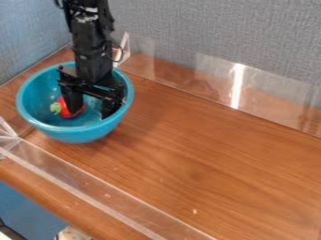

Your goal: Remove the strawberry from inside the blue bowl and put it on the table

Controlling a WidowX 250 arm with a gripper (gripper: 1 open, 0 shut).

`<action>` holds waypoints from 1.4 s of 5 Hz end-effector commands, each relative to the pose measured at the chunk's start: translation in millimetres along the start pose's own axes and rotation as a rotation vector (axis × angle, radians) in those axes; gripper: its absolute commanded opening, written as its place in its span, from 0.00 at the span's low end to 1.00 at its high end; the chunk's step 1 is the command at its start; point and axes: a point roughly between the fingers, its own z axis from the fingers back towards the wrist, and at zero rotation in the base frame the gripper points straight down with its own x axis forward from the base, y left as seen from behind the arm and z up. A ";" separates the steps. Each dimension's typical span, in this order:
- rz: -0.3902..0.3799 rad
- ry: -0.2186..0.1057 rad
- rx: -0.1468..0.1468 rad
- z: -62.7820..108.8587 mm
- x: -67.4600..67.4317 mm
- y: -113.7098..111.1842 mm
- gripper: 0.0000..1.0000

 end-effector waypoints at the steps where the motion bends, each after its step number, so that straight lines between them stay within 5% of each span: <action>1: 0.010 -0.026 0.001 4.4 0.7 4.2 1.00; 2: 0.011 -0.023 0.004 3.8 0.1 3.9 0.00; 4: 0.004 -0.080 0.021 33.9 -2.5 -4.0 0.00; 6: -0.099 -0.153 0.010 68.0 2.5 -46.6 0.00; 7: -0.163 -0.161 -0.002 68.6 4.4 -72.5 0.00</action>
